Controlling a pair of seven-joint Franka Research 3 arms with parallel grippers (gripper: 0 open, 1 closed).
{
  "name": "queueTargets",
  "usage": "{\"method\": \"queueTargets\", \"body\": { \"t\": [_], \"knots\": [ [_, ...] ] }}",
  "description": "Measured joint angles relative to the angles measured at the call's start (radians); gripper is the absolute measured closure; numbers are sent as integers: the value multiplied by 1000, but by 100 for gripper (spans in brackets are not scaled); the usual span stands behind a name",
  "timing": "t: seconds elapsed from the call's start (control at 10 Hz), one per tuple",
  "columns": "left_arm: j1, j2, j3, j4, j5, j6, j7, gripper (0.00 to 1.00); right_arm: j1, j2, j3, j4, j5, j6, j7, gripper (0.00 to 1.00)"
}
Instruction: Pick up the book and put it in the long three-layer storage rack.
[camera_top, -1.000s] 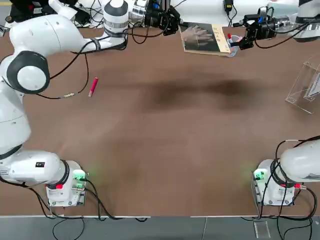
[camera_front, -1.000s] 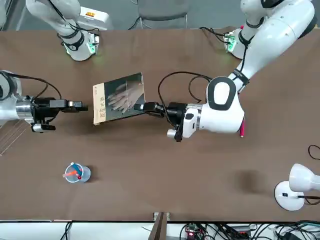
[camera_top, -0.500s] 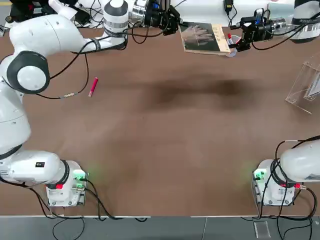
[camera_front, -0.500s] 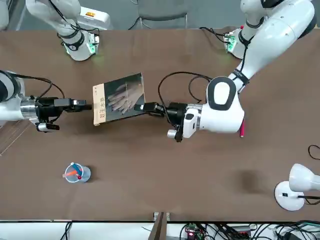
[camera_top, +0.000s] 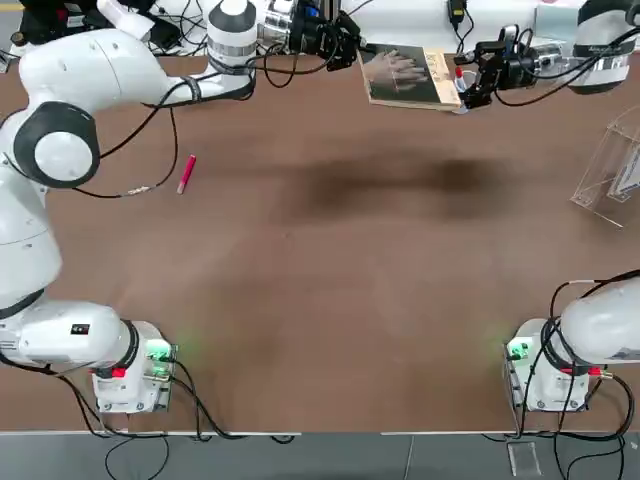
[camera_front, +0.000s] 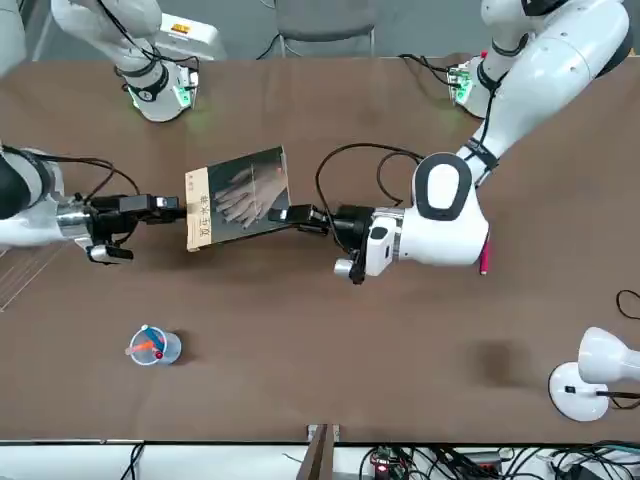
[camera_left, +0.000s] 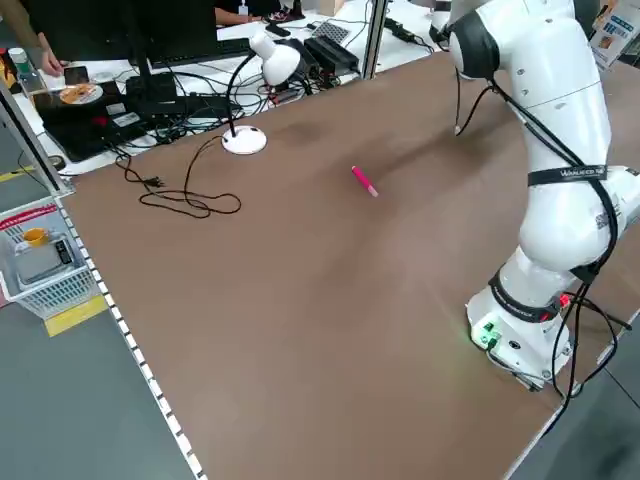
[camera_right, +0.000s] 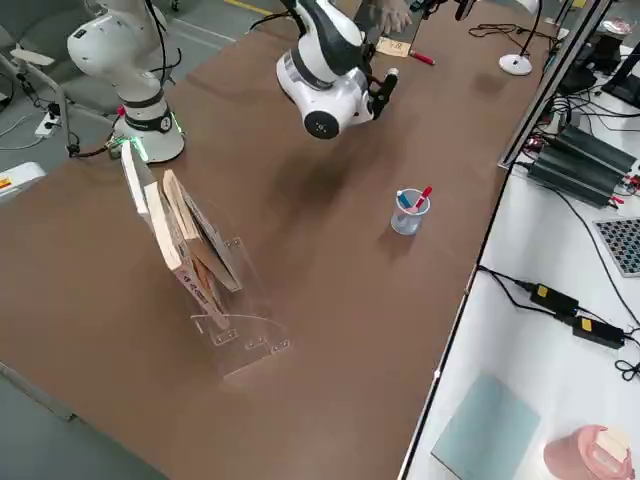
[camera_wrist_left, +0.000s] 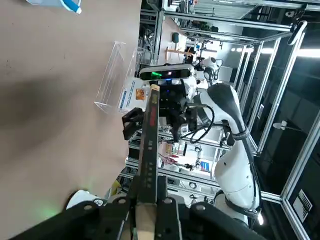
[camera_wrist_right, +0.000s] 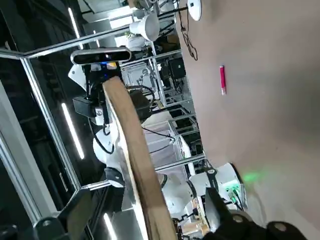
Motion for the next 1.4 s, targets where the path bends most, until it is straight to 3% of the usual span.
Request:
{"method": "queueTargets", "body": {
  "t": [0.3,0.6,0.7,1.2,1.4],
  "knots": [
    [-6,0,0,2,0,12,0,98,10,1,0,-2,22,-7,-2,2],
    [-18,1,0,3,0,31,0,98,19,4,1,-8,64,-25,-2,11],
    [-19,2,0,3,0,33,0,98,24,5,1,-13,70,-26,-2,18],
    [-20,5,1,4,0,35,0,98,30,8,-1,-46,79,-27,-1,76],
    [-21,9,2,4,0,36,0,98,28,8,-3,-47,84,-33,17,84]
  ]
}}
